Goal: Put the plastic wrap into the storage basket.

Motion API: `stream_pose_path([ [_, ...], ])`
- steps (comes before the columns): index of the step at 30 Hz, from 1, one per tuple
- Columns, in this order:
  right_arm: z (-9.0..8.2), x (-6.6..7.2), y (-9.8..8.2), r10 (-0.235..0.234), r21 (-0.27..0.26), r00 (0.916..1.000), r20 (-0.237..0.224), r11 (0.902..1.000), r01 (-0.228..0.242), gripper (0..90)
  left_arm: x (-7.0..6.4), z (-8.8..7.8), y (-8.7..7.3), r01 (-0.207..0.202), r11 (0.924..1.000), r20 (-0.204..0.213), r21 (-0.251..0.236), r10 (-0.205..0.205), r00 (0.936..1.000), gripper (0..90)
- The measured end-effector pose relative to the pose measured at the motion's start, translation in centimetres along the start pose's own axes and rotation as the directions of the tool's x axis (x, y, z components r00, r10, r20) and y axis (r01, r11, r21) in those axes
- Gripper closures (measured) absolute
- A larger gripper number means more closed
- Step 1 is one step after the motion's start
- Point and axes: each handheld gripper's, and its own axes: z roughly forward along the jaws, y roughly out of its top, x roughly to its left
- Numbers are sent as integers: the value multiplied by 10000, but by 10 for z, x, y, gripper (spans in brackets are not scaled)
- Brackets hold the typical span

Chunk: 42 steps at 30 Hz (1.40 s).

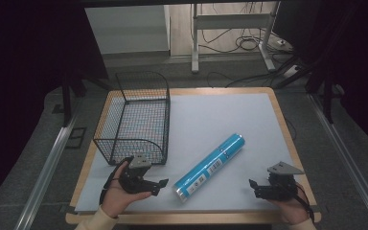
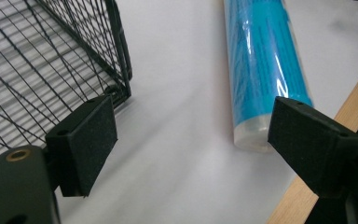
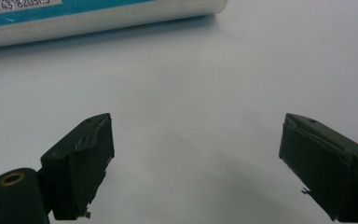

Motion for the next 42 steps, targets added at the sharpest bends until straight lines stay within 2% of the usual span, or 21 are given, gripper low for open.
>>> stream_pose_path([
  [5,1,0,0,-51,7,10000,-2,10000,51,104,-4,-1,9,-34,10000,-3,-72,34,10000,157],
  [12,0,0,0,-94,-7,10000,5,10000,94,107,-18,4,26,-247,9997,49,-93,247,9997,154],
  [22,0,0,0,-88,29,10000,26,10000,88,107,-21,11,38,-259,9997,16,-36,259,9997,152],
  [26,1,0,0,-117,50,9999,13,9999,117,107,-24,15,41,-397,9990,106,227,394,9992,156],
  [42,1,0,-1,-86,27,10000,-11,10000,86,107,-32,33,57,-662,9960,265,605,647,9976,148],
])
